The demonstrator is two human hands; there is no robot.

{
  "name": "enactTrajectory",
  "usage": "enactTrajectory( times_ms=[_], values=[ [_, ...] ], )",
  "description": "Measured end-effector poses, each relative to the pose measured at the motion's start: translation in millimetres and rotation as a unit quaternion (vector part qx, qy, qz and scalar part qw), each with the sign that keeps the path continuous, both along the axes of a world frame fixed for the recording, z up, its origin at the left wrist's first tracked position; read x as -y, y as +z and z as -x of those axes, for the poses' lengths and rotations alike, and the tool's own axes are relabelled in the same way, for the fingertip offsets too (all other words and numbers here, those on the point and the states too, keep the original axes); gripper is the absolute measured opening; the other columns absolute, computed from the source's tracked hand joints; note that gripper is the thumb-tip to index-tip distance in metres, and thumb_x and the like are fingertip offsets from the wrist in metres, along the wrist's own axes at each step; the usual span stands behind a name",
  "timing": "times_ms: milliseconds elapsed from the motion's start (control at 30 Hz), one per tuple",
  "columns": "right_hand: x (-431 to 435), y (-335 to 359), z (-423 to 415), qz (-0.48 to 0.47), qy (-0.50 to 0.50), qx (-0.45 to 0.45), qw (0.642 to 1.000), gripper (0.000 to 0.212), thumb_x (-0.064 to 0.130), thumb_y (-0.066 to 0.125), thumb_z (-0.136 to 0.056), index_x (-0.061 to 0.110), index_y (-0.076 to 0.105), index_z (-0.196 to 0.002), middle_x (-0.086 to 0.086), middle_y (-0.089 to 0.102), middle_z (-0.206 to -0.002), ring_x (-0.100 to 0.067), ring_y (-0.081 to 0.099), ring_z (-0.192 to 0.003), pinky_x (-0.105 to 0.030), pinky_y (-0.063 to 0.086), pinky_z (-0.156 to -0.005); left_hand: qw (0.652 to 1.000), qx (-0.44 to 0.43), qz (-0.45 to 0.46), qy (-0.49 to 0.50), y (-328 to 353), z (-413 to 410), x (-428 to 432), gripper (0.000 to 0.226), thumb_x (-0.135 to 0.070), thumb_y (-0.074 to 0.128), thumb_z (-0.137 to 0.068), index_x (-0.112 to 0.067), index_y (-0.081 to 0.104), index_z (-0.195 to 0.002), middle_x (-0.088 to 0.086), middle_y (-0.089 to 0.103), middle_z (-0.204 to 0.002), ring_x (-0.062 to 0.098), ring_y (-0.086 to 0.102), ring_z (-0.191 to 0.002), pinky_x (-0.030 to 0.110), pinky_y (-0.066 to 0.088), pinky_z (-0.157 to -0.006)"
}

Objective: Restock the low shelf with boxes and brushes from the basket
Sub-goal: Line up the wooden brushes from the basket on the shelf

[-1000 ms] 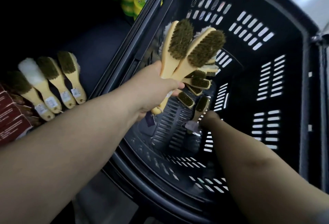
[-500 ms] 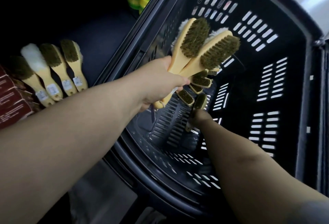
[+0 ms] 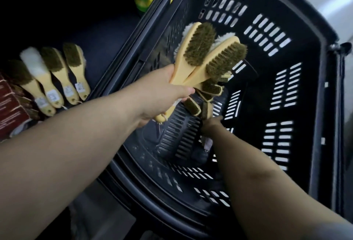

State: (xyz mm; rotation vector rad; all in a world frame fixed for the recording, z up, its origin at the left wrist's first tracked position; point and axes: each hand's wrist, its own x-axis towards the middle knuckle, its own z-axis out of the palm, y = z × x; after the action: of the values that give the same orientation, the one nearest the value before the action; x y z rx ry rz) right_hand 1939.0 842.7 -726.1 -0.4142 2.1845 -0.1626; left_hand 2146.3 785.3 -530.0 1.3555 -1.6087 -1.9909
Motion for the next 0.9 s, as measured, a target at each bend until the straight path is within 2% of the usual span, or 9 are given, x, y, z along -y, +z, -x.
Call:
enactTrajectory(
  times_ms=[33, 67, 133, 233, 367, 533, 733, 800, 900],
  values=[
    [0.0, 12.7, 1.2, -0.03, 0.037, 0.024, 0.999, 0.033, 0.011, 0.04, -0.099, -0.003, 0.043, -0.129, -0.021, 0.062, -0.114, -0.014, 0.065, -0.099, -0.012, 0.048, -0.062, 1.0, -0.002, -0.003, 0.002, 0.0, 0.6, -0.1, 0.018, -0.019, 0.061, -0.089, -0.032, 0.057, -0.101, 0.006, 0.068, -0.108, 0.034, 0.06, -0.11, 0.06, 0.046, -0.094],
    [0.9, 22.3, 6.8, -0.089, 0.087, 0.046, 0.991, 0.021, 0.011, 0.043, -0.096, -0.004, 0.051, -0.109, -0.02, 0.069, -0.083, -0.01, 0.069, -0.067, -0.021, 0.027, -0.034, 1.0, -0.004, -0.009, 0.006, 0.0, 1.2, 0.1, 0.017, -0.018, 0.06, -0.09, -0.031, 0.057, -0.1, 0.008, 0.068, -0.11, 0.034, 0.06, -0.111, 0.06, 0.045, -0.094],
    [4.4, 42.3, 22.5, -0.166, 0.157, 0.089, 0.969, 0.013, 0.006, 0.047, -0.092, 0.001, 0.052, -0.082, -0.012, 0.064, -0.056, -0.019, 0.062, -0.046, -0.025, 0.047, -0.048, 1.0, -0.011, -0.022, 0.012, -0.3, 2.4, 0.6, 0.016, -0.017, 0.058, -0.091, -0.028, 0.056, -0.103, 0.007, 0.067, -0.11, 0.025, 0.063, -0.105, 0.057, 0.048, -0.092],
    [8.6, 87.2, 28.5, -0.152, 0.208, 0.107, 0.96, 0.011, -0.004, 0.048, -0.084, -0.004, 0.059, -0.083, -0.018, 0.067, -0.076, -0.033, 0.068, -0.073, -0.04, 0.055, -0.066, 0.999, -0.026, -0.034, 0.019, 0.4, 3.0, 1.1, 0.017, -0.017, 0.056, -0.092, -0.026, 0.057, -0.107, 0.0, 0.069, -0.107, 0.01, 0.064, -0.095, 0.053, 0.049, -0.088],
    [15.4, 140.4, 11.9, 0.102, 0.116, 0.125, 0.98, 0.025, 0.002, 0.046, -0.089, 0.006, 0.053, -0.065, 0.001, 0.055, -0.042, -0.008, 0.052, -0.033, -0.015, 0.041, -0.037, 0.998, -0.047, -0.025, 0.042, 2.9, 3.1, 1.7, 0.021, -0.016, 0.05, -0.096, -0.021, 0.052, -0.116, -0.005, 0.07, -0.098, 0.011, 0.065, -0.093, 0.055, 0.044, -0.095],
    [-1.7, 183.1, -16.4, 0.323, -0.045, 0.217, 0.92, 0.032, 0.02, 0.051, -0.087, 0.017, 0.048, -0.055, 0.0, 0.047, -0.049, -0.014, 0.043, -0.045, -0.026, 0.036, -0.048, 0.991, -0.098, -0.022, 0.084, 4.0, 4.4, 2.9, 0.022, -0.013, 0.044, -0.098, -0.015, 0.05, -0.119, -0.003, 0.069, -0.091, 0.005, 0.067, -0.074, 0.025, 0.057, -0.069],
    [-13.8, 197.8, -36.4, 0.375, -0.023, 0.326, 0.867, 0.023, 0.029, 0.05, -0.093, 0.015, 0.067, -0.088, 0.001, 0.069, -0.079, -0.008, 0.065, -0.073, -0.022, 0.053, -0.061, 0.993, -0.099, 0.001, 0.069, 6.8, 0.4, -0.3, 0.025, -0.014, 0.048, -0.097, -0.012, 0.053, -0.121, -0.006, 0.069, -0.094, 0.01, 0.067, -0.086, 0.041, 0.053, -0.087],
    [-10.1, 200.4, -41.7, 0.407, -0.007, 0.379, 0.831, 0.023, 0.027, 0.054, -0.088, 0.013, 0.07, -0.097, -0.003, 0.07, -0.095, -0.016, 0.065, -0.091, -0.029, 0.056, -0.073, 0.991, -0.111, -0.013, 0.071, 8.1, -1.1, -1.2, 0.028, -0.013, 0.05, -0.095, -0.01, 0.053, -0.123, -0.004, 0.069, -0.097, 0.011, 0.066, -0.086, 0.037, 0.053, -0.085],
    [-6.9, 201.4, -47.9, 0.457, 0.048, 0.418, 0.784, 0.018, 0.022, 0.059, -0.084, 0.017, 0.074, -0.093, -0.004, 0.072, -0.094, -0.024, 0.065, -0.088, -0.039, 0.053, -0.078, 0.99, -0.122, -0.033, 0.066, 7.8, -2.5, -2.3, 0.028, -0.012, 0.053, -0.094, -0.011, 0.056, -0.122, 0.006, 0.069, -0.107, 0.018, 0.066, -0.095, 0.031, 0.054, -0.079]
  ],
)
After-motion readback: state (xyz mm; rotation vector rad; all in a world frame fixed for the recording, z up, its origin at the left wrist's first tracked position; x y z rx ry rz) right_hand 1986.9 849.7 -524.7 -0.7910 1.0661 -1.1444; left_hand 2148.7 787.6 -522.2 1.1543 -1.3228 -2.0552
